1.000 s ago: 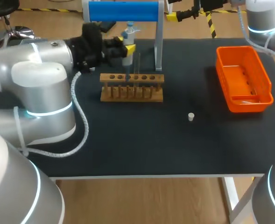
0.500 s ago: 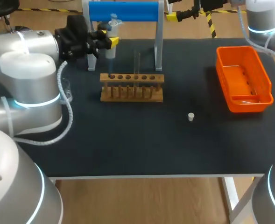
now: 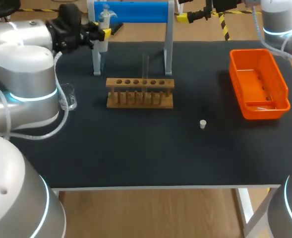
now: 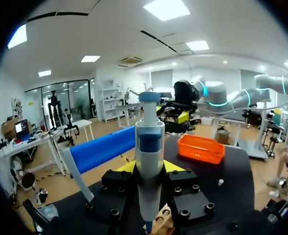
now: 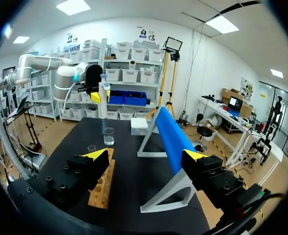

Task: Invert the test tube, pick up the pipette, mount the tip to pipette, aspirate from beaker and dispense into the tube, eject the tip, return the pipette, and cap with the stopper.

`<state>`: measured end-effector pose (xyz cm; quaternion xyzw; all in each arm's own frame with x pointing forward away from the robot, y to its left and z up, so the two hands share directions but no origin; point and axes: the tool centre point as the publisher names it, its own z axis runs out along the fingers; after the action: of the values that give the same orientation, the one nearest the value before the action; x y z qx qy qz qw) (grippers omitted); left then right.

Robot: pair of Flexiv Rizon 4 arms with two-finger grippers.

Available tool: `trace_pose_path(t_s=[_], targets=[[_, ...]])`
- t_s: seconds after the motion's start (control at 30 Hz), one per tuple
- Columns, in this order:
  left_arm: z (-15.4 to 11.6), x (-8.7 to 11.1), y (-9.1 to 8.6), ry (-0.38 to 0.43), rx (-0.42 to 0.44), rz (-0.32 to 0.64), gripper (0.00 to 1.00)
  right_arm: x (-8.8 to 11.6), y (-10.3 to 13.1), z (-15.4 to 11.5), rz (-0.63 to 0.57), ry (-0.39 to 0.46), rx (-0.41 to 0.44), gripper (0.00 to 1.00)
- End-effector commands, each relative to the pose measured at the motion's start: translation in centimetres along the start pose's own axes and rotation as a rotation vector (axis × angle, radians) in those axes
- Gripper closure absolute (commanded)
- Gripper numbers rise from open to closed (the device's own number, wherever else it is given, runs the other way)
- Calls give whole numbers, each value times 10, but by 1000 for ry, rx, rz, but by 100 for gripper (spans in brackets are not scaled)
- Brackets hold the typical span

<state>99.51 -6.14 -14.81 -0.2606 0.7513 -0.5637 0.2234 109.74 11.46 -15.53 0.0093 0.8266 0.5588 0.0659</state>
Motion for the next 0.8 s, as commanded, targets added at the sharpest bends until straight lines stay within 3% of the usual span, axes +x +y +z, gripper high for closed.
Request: trace_pose_path(t_s=[0.03, 0.23, 0.8], targets=[[23, -3, 5, -111, 8, -19, 100, -1, 1, -1, 1, 3, 4, 0], [34, -21, 3, -217, 17, -46, 100, -1, 1, -1, 1, 3, 4, 0], [63, -65, -15, -275, -112, -44, 100, -1, 1, -1, 1, 3, 4, 0]])
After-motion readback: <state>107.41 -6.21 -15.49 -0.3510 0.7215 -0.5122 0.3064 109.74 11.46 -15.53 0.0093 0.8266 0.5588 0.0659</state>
